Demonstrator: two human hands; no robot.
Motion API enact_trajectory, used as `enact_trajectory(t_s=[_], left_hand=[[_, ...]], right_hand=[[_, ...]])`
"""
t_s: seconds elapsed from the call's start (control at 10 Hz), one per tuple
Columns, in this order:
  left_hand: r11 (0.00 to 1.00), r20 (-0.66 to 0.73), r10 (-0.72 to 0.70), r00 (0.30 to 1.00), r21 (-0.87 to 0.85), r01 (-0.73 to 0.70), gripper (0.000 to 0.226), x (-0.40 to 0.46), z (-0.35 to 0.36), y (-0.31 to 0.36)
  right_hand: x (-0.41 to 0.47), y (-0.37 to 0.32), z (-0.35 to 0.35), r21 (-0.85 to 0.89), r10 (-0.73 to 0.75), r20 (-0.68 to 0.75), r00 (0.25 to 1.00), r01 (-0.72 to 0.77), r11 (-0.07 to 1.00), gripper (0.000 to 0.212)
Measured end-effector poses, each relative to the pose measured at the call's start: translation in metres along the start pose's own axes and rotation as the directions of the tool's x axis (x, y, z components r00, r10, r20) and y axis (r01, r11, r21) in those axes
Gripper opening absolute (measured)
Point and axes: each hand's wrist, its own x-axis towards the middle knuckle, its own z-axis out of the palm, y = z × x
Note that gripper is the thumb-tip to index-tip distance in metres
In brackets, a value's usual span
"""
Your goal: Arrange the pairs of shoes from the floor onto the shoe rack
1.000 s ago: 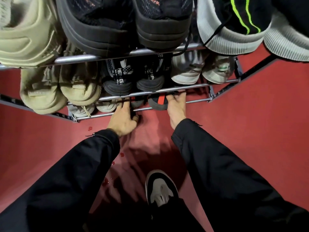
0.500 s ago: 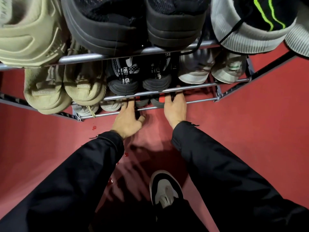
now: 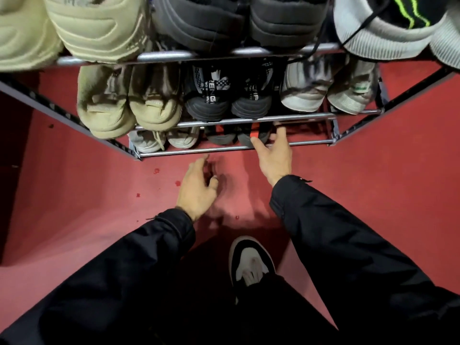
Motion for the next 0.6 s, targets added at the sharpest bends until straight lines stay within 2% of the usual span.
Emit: enact_trajectory(t_s=[0.1,0.3,0.5,0.6], left_hand=[[0.999,0.016,0.031,0.999,0.031,-0.031,0.063,-0.006,0.001,-0.001],[0.997,0.037,0.061,0.997,0.043,-0.063,0.060,-0.005,-0.003,0.000],[0.998,0.059,0.060,0.996,0.032,-0.062,0.052,-0.010,-0.007,-0.005],[0.998,0.031,0.061,0.998,0.026,-0.062,0.049,-0.013,-0.011,-0.002]], right_hand=[[0.002,0.002,0.003,-0.013,-0.036,-0.064,0.997,0.036,0.999,0.030],[-0.005,0.000,0.014,0.056,-0.016,-0.138,0.990,0.024,0.998,0.022],[-0.006,-0.003,0.005,-0.066,-0.039,-0.070,0.997,0.034,0.997,0.032],[-0.012,-0.010,-0.002,-0.069,-0.058,-0.063,0.996,0.053,0.996,0.032]])
